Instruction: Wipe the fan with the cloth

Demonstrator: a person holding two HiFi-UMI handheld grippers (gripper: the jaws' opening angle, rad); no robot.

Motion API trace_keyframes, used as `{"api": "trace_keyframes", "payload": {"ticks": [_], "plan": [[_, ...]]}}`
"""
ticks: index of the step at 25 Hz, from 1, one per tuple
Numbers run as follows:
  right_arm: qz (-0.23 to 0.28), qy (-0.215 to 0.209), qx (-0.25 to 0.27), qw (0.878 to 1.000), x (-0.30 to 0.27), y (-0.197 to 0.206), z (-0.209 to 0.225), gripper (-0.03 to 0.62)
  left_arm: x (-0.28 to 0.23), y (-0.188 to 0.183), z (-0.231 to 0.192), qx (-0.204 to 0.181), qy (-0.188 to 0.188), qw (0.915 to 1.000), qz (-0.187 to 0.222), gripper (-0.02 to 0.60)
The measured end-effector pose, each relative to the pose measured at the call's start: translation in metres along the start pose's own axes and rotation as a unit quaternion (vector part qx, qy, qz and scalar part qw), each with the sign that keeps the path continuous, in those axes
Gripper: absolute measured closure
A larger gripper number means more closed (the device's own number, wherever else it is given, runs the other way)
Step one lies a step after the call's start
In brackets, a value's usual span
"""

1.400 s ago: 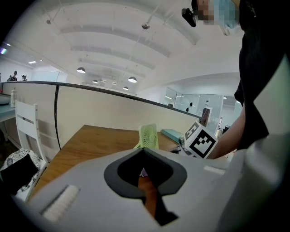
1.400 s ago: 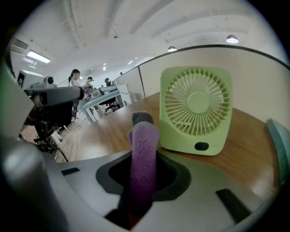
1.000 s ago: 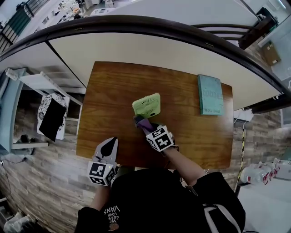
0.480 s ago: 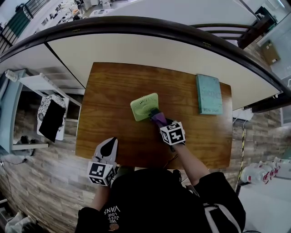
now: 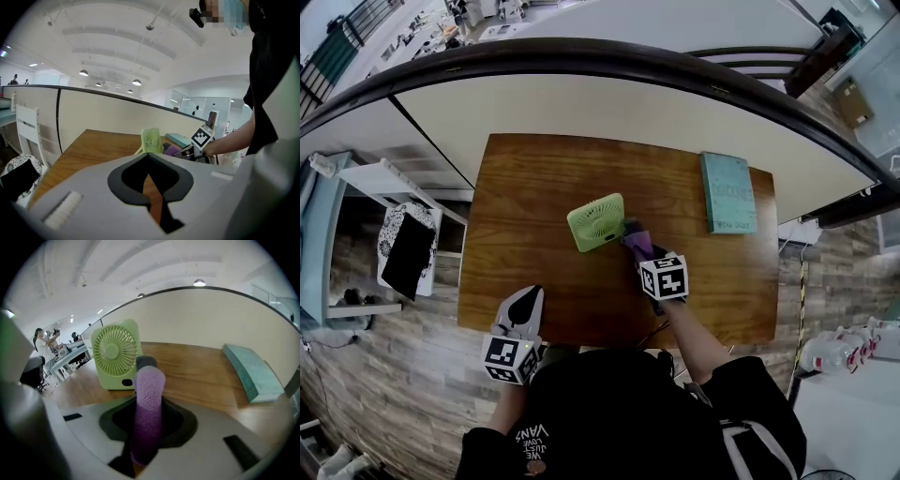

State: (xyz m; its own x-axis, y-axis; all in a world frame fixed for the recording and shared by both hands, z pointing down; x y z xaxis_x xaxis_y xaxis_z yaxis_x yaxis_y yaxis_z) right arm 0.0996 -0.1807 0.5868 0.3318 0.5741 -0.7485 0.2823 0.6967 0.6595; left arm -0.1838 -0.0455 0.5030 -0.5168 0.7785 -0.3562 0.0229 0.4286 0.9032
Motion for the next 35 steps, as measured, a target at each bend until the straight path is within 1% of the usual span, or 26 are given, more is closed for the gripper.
{"api": "trace_keyframes", "payload": {"ticks": [5,10,16,20,22,26,29,35], "plan": [[0.035,0.001,-0.033,0.999,0.025,-0.002,-0.017,0.494,-0.007,-0.004,-0.008,-0.01,0.032,0.9994,-0.007,0.571],[0.085,0.025,-0.082,0.993,0.059,-0.007,-0.034,0.494,-0.013,-0.014,-0.023,-0.031,0.079,0.9963,-0.007,0.571],[0.138,0.067,-0.115,0.981,0.094,-0.016,-0.058,0.494,-0.019,-0.019,-0.04,-0.055,0.147,0.9875,-0.016,0.571],[0.167,0.085,-0.131,0.973,0.113,-0.019,-0.074,0.494,-0.018,-0.022,-0.045,-0.072,0.184,0.9802,-0.011,0.571],[0.179,0.086,-0.133,0.971,0.123,-0.02,-0.082,0.494,-0.016,-0.026,-0.045,-0.073,0.19,0.979,-0.005,0.571],[0.193,0.085,-0.129,0.969,0.138,-0.017,-0.089,0.494,-0.012,-0.033,-0.036,-0.066,0.189,0.9797,0.01,0.571],[0.2,0.078,-0.131,0.968,0.151,-0.011,-0.093,0.494,-0.004,-0.033,-0.027,-0.069,0.185,0.9803,0.016,0.571],[0.195,0.047,-0.118,0.973,0.173,0.011,-0.096,0.494,0.009,-0.027,0.001,-0.069,0.162,0.9841,0.025,0.571]]}}
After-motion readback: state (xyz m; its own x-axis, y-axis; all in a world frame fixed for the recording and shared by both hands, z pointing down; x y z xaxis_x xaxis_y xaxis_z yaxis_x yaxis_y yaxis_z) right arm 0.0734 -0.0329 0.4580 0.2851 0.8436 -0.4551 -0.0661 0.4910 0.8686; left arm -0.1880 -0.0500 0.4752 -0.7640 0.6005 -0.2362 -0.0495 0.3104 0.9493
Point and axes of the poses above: the fingertips, and each gripper's own axes: x backward along the fingers, z to its right, y out of its underside, the point moved 7 cm from there along x, backward along the fingers, and after that the axes turned 4 degrees about y, right-handed, at the moved point
